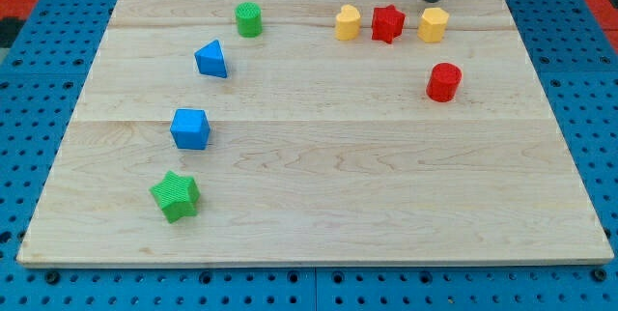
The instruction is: Place the yellow hexagon above the red circle
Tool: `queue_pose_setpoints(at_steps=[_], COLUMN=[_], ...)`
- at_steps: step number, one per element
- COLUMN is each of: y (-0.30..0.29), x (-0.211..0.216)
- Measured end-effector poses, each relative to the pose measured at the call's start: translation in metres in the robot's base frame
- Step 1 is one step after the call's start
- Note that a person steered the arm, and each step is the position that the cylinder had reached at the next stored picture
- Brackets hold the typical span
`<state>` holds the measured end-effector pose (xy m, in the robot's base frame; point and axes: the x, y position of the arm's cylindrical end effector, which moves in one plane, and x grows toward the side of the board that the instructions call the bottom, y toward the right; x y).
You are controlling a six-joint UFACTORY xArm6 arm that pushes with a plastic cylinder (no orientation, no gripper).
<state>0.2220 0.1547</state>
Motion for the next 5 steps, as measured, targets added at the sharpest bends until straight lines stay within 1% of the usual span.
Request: queue_pose_setpoints(at_steps=[1,2,3,4,5], y=[0.01,0.039,0.018,0.01,0.02], x=[0.035,0.05,0.084,0.107,0.075])
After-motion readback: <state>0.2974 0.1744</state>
